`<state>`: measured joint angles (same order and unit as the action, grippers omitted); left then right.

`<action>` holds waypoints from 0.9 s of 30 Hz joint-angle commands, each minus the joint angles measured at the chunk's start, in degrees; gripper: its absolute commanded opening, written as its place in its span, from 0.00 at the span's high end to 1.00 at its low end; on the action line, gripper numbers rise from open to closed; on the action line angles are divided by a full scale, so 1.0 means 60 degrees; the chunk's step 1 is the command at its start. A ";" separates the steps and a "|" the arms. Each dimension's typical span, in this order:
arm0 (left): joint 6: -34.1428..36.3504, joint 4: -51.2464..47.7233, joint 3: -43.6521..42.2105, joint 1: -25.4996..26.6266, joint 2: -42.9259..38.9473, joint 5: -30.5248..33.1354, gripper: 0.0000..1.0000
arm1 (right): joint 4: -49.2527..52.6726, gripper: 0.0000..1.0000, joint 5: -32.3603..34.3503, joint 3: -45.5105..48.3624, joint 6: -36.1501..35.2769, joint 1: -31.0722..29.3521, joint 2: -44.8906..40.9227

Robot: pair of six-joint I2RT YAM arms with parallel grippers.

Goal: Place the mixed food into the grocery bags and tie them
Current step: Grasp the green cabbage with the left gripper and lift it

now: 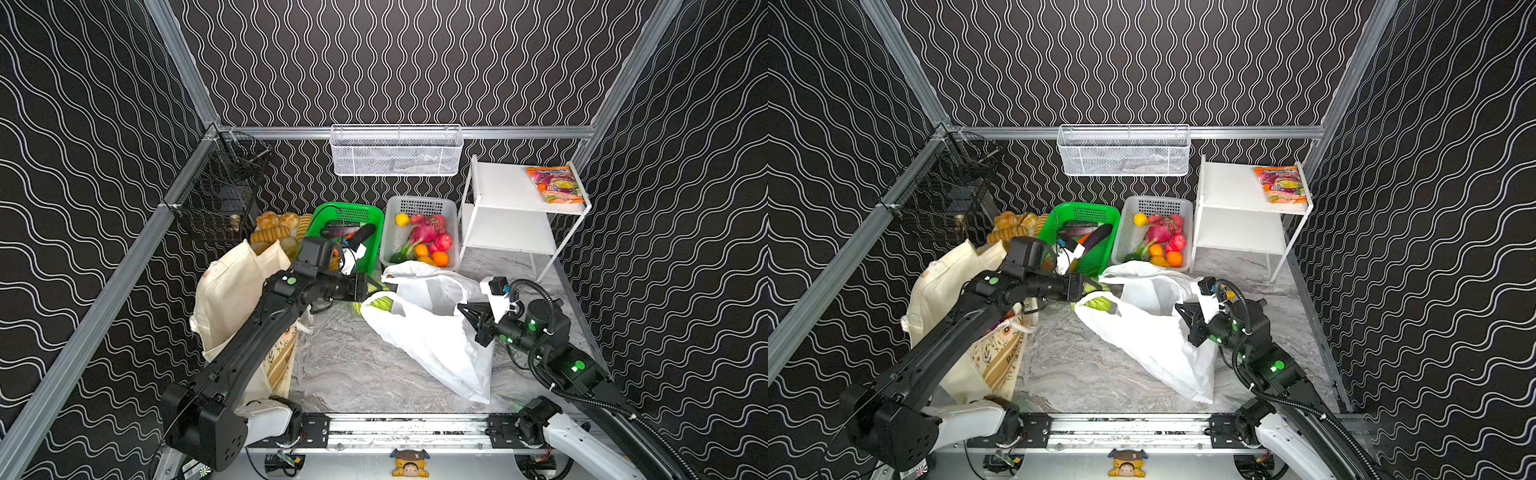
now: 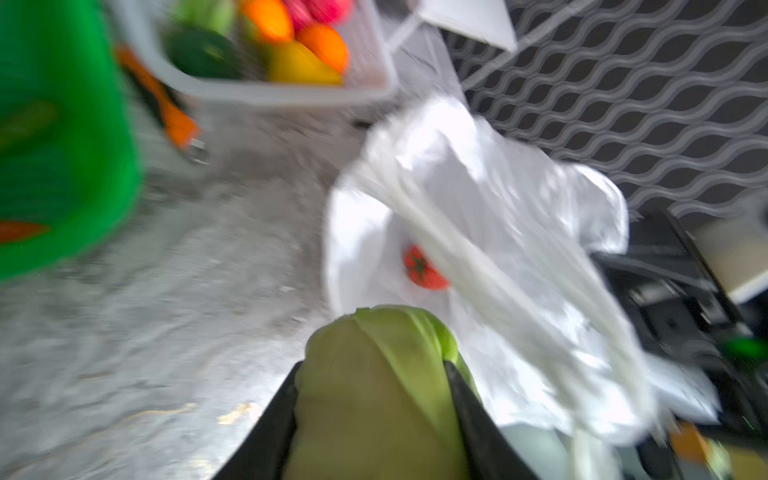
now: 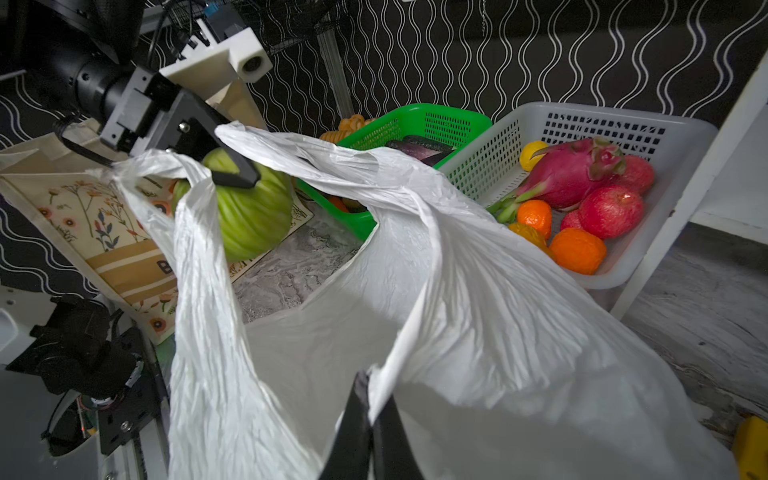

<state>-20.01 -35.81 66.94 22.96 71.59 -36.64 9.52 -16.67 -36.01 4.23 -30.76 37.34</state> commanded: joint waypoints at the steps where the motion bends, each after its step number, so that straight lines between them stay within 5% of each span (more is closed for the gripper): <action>1: -0.0206 0.0665 -0.0044 0.0393 0.0089 -0.1142 0.64 | -0.0851 1.00 -0.0433 -0.0003 0.0337 -0.0015 0.0041; 13: -0.3043 0.5830 -0.1782 0.1812 -0.0407 -0.1347 0.60 | -0.2238 1.00 -0.1808 0.0529 0.1004 -0.0014 -0.0228; 20: -0.3243 0.7032 -0.2132 0.2176 -0.0454 -0.0643 0.50 | -0.3980 1.00 -0.2629 0.0936 0.2236 -0.0018 -0.0085; 27: -0.2254 0.5833 -0.1603 0.2516 -0.0394 0.0237 0.32 | -0.5947 1.00 -0.3156 0.1264 0.2990 -0.0014 0.0318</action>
<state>-36.64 -0.54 56.73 37.65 70.15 -38.50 -16.12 -32.93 -28.75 18.72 -30.81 37.95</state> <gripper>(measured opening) 0.672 0.066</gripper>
